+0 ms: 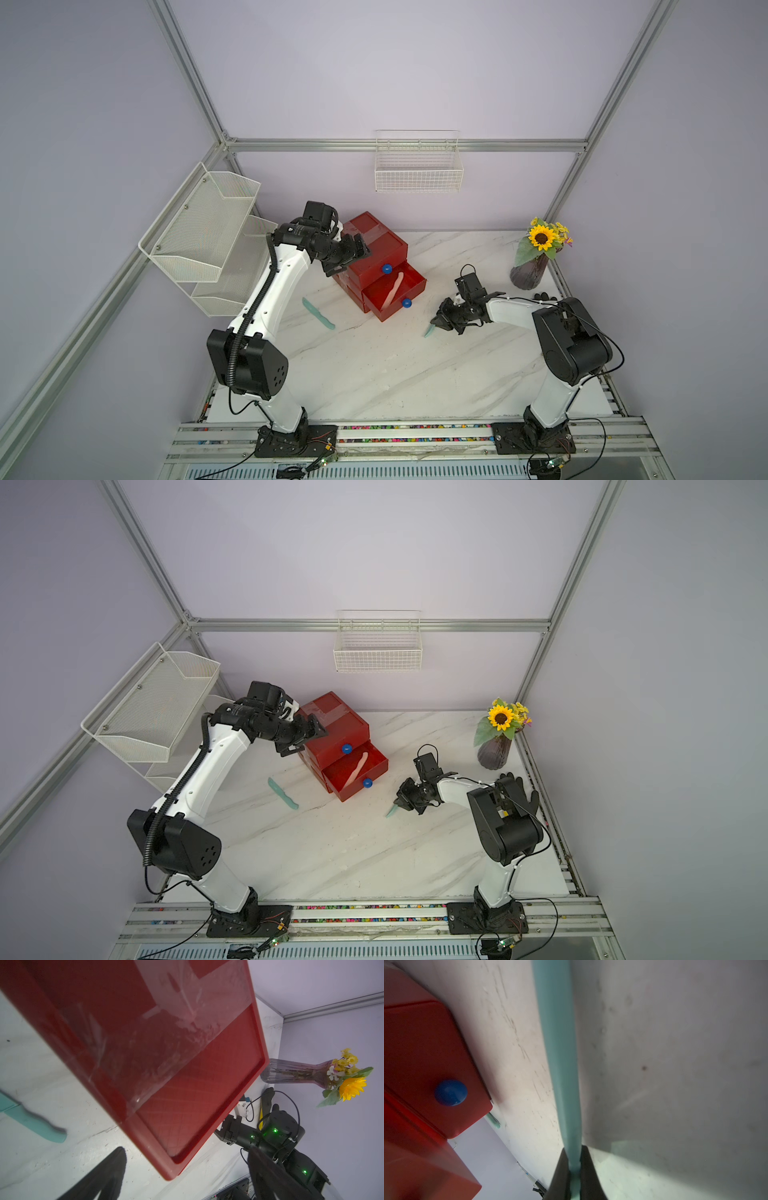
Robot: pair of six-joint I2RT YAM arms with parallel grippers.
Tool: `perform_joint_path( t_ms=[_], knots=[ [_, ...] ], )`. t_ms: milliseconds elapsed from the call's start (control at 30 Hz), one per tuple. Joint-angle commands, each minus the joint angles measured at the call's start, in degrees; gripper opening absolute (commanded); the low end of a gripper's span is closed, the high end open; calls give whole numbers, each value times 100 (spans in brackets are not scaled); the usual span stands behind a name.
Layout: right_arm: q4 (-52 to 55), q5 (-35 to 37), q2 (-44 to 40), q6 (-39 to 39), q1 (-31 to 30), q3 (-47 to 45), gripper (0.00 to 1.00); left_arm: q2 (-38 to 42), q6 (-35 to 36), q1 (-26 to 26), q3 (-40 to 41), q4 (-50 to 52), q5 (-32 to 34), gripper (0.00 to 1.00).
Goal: Place the fruit knives into the drawer by color
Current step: Place the fruit knife at the center of the board.
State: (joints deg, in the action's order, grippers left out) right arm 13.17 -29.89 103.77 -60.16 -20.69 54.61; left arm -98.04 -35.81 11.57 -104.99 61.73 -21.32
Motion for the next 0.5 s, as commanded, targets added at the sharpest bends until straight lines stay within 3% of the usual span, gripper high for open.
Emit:
perform_joint_path(
  t_ms=[0,133,267,367,400,467],
  knots=[
    [582,-24,319,247,67,7,30,-268,88,-32,-572,23,-165,89],
    [661,80,107,317,98,104,54,-650,143,20,-1041,127,-280,85],
    [1036,371,-314,545,106,512,57,-906,179,87,-1265,120,-354,78],
    [1282,549,-617,632,107,855,48,-994,225,134,-1402,121,-368,64],
    [1316,562,-682,646,102,945,43,-1009,232,141,-1425,122,-370,56],
    [1355,565,-740,667,104,1154,24,-1056,264,143,-1400,126,-357,32]
  ],
)
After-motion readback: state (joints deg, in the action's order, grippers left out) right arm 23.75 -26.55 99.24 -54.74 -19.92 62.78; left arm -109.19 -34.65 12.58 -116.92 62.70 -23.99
